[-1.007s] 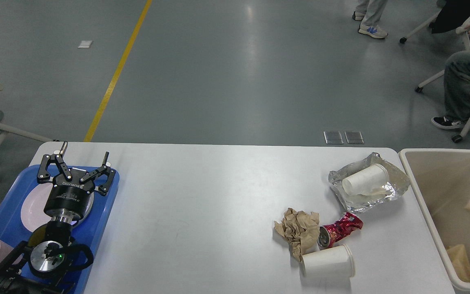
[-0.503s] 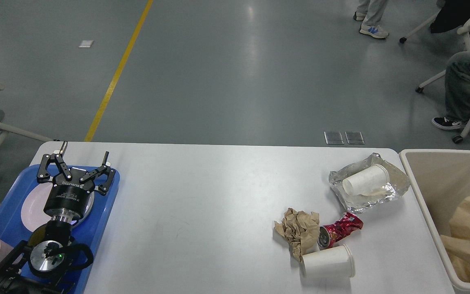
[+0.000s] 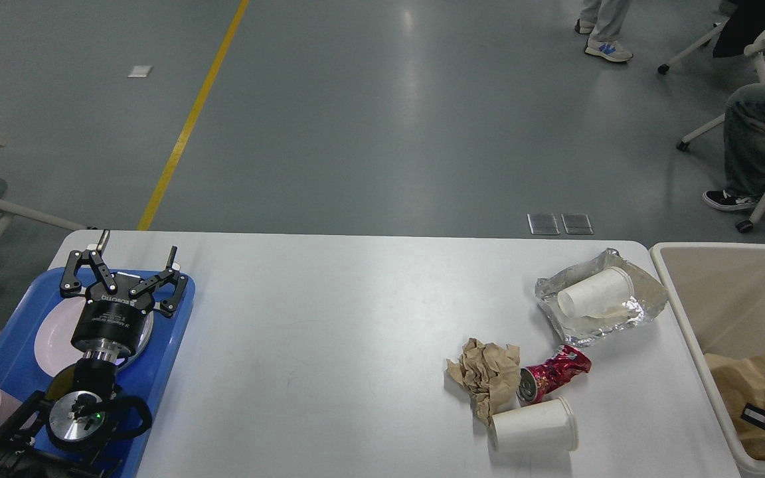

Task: Tidy desktop
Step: 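Lower the bag into the white bin and open the right gripper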

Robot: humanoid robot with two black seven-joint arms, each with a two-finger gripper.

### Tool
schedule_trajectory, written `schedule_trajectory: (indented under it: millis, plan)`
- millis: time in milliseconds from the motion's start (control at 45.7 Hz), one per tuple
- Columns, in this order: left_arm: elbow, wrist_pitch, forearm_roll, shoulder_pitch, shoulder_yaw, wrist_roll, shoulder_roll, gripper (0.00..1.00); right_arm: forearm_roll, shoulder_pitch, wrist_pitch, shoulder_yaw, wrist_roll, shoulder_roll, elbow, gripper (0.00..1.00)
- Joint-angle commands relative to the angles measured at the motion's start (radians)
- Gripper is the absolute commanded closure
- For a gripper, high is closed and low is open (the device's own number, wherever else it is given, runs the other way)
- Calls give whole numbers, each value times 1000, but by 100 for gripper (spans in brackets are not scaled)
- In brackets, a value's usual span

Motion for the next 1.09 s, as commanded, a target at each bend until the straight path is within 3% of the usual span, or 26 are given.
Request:
schedule_trajectory:
  millis: [0, 197, 306, 328, 941, 1072]
  plan:
    - [0, 0, 0, 0, 0, 0, 0, 4, 0, -2, 0, 10, -4, 1, 1, 100]
    - [0, 0, 0, 0, 0, 0, 0, 4, -1, 4, -3, 8, -4, -9, -2, 97]
    - [0, 0, 0, 0, 0, 0, 0, 4, -1, 10, -57, 10, 4, -15, -2, 5]
    - [0, 0, 0, 0, 0, 0, 0, 4, -1, 10, -75, 10, 5, -14, -1, 0]
    - [0, 0, 0, 0, 0, 0, 0, 4, -3, 32, -84, 11, 5, -20, 22, 0]
    - [0, 2, 0, 0, 0, 0, 0, 4, -17, 159, -45, 8, -1, -104, 166, 0]
